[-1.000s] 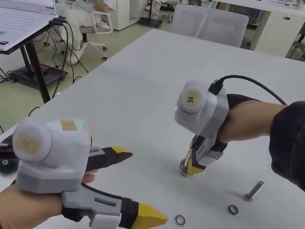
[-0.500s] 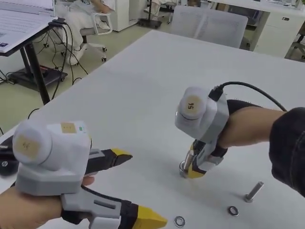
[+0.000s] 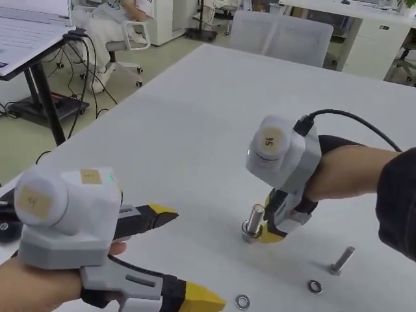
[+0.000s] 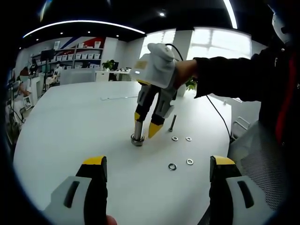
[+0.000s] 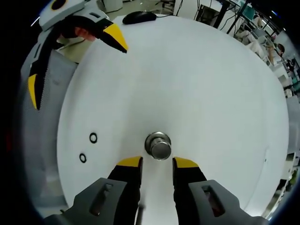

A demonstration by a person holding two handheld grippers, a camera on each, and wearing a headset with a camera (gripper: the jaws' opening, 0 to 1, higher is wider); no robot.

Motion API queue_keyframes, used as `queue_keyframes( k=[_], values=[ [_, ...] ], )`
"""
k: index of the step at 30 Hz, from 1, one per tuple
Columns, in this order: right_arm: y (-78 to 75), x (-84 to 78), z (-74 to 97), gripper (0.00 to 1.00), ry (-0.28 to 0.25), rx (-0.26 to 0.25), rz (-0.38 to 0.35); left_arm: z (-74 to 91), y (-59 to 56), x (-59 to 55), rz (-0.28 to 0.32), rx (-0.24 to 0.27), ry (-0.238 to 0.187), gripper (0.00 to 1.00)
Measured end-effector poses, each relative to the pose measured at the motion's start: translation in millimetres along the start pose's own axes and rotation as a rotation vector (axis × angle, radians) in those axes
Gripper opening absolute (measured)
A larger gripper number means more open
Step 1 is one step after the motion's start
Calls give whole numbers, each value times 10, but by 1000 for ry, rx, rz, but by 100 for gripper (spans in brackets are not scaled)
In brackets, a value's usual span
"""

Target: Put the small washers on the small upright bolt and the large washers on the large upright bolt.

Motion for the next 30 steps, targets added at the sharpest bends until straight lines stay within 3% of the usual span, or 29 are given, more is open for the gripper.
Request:
queue_keyframes(
  k=[9, 30],
  values=[
    [41, -138, 82, 27, 0, -15, -19, -5, -2, 5, -5, -1, 0, 91],
    [411, -247, 185, 27, -19, -15, -18, 25, -47, 25, -19, -6, -5, 91]
  ],
)
Point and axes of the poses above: the centre of the closed fingertips' face, and the gripper's own axes: z roughly backward along the fingers, y roughly to its left, x roughly out of its top, the point moved 8 cm from there along z, roughly backward along the fingers, and after that the axes turned 11 degrees about -z, right-handed, at the moved point
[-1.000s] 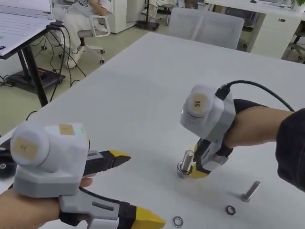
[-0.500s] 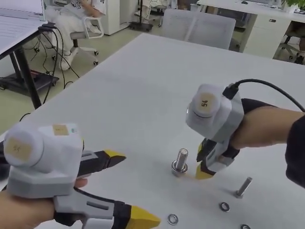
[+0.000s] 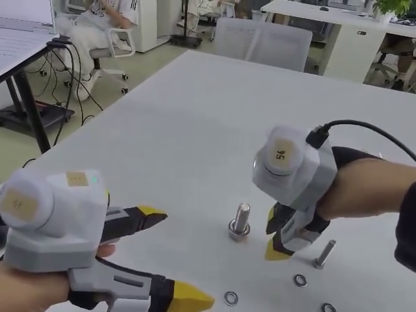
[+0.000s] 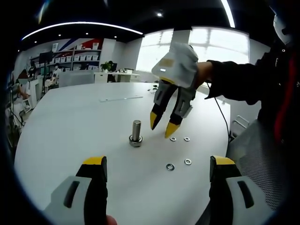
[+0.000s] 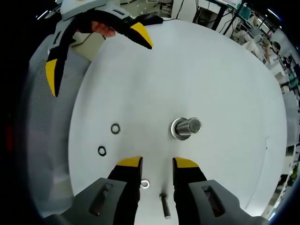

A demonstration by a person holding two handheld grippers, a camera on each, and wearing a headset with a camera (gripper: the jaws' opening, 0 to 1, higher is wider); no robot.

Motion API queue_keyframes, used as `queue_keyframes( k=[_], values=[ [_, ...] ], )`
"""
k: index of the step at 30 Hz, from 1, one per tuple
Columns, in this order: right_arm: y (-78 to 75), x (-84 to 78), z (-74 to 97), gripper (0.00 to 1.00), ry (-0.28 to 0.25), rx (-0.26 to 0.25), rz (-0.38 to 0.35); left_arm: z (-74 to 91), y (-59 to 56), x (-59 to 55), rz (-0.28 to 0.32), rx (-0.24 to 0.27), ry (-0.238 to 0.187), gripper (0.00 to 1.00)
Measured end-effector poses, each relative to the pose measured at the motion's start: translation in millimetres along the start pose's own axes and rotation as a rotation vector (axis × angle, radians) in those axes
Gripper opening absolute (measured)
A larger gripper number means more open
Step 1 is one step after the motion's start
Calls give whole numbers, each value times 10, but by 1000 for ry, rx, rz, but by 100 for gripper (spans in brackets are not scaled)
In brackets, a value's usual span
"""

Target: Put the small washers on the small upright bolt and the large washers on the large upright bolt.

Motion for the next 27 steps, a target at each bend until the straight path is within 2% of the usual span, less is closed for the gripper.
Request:
queue_keyframes(
  k=[12, 27],
  values=[
    [222, 60, -14, 27, -12, 14, 22, 62, -91, 15, -17, -10, 1, 90],
    [537, 125, -175, 26, 0, 69, 62, 131, -217, 12, -30, -16, 5, 90]
  ],
)
Point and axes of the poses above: the centre of the closed fingertips' face, and the gripper's own axes: z roughly backward along the fingers, y roughly to its left, x roughly out of its top, the point moved 8 cm from there along z, roughly backward along the fingers, and after that the axes turned 11 degrees about -z, right-handed, at the moved point
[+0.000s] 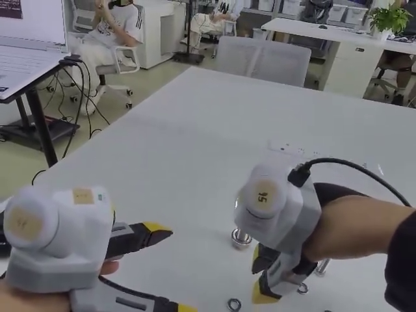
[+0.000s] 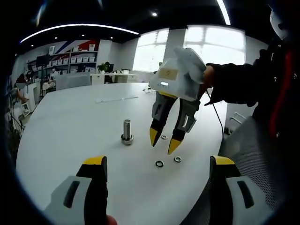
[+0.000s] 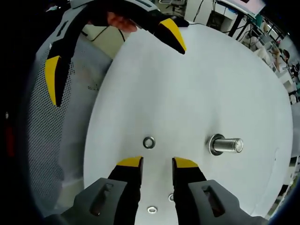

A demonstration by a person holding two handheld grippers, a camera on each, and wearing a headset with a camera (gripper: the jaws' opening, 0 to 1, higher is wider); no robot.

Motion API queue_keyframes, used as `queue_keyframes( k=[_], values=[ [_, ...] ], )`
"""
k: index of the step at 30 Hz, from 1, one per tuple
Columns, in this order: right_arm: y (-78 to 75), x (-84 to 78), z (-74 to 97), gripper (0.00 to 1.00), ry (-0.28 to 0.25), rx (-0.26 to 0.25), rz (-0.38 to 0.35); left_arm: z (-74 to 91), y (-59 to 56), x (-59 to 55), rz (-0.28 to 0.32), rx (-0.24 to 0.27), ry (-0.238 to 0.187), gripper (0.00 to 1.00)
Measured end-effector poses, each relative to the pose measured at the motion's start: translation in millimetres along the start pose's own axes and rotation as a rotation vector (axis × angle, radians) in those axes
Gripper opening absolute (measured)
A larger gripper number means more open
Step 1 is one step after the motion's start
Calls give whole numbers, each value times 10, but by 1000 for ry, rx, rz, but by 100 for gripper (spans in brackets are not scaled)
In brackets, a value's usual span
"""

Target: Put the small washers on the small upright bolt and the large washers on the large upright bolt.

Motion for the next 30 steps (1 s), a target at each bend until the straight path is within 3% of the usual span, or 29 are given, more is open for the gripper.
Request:
queue_keyframes(
  k=[12, 30],
  values=[
    [133, 99, -142, 25, 4, 31, 18, 64, -142, -10, -6, -4, 3, 90],
    [170, 126, -266, 23, 18, 20, 38, 113, -194, 14, -16, 4, -6, 90]
  ],
)
Point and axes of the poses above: the centre of the closed fingertips' face, and the gripper's own axes: z roughly backward along the fingers, y roughly to its left, x roughly out of its top, the point moved 8 cm from there along z, roughly backward along the fingers, and after that the axes turned 11 degrees about -z, right-handed, at the moved point
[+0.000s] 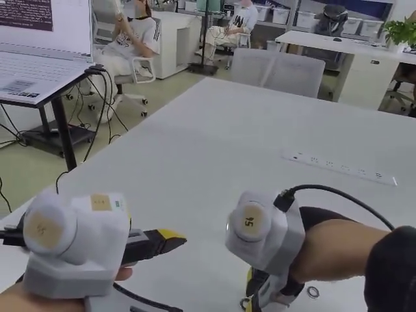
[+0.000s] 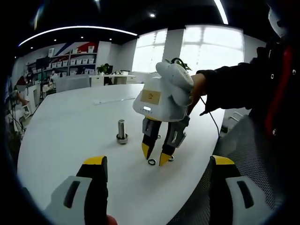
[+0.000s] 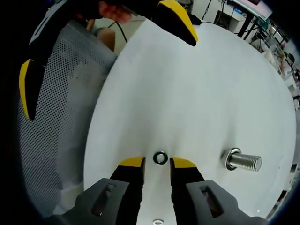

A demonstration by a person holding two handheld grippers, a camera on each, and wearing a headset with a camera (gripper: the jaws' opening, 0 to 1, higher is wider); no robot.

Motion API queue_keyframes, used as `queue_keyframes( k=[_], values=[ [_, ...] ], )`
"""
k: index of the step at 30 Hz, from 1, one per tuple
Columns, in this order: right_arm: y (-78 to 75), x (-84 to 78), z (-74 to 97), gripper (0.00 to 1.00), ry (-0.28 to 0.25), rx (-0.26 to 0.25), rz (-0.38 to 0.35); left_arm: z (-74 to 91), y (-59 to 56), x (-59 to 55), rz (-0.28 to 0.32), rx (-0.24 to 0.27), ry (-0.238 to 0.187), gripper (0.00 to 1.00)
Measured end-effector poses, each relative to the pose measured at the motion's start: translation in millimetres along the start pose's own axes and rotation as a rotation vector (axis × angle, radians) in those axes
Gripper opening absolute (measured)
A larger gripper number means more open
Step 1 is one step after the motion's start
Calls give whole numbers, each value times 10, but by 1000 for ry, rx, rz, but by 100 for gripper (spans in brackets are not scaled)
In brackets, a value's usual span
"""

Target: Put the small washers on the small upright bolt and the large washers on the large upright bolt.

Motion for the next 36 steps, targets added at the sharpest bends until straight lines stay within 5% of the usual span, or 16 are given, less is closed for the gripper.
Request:
queue_keyframes(
  k=[16, 36],
  values=[
    [9, 29, -10, 15, 23, -31, 69, 5, -1, 13, 5, 5, -13, 90],
    [-16, 10, -8, 14, 29, -37, 69, 2, 3, 12, 1, -9, -10, 88]
  ],
)
Point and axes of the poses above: the centre of the closed fingertips' face, and the gripper's own axes: z roughly backward along the fingers, y roughly to its left, x roughly out of its top, the point moved 8 cm from there along z, roughly backward along the fingers, and after that the axes turned 11 degrees about -z, right-handed, at the moved point
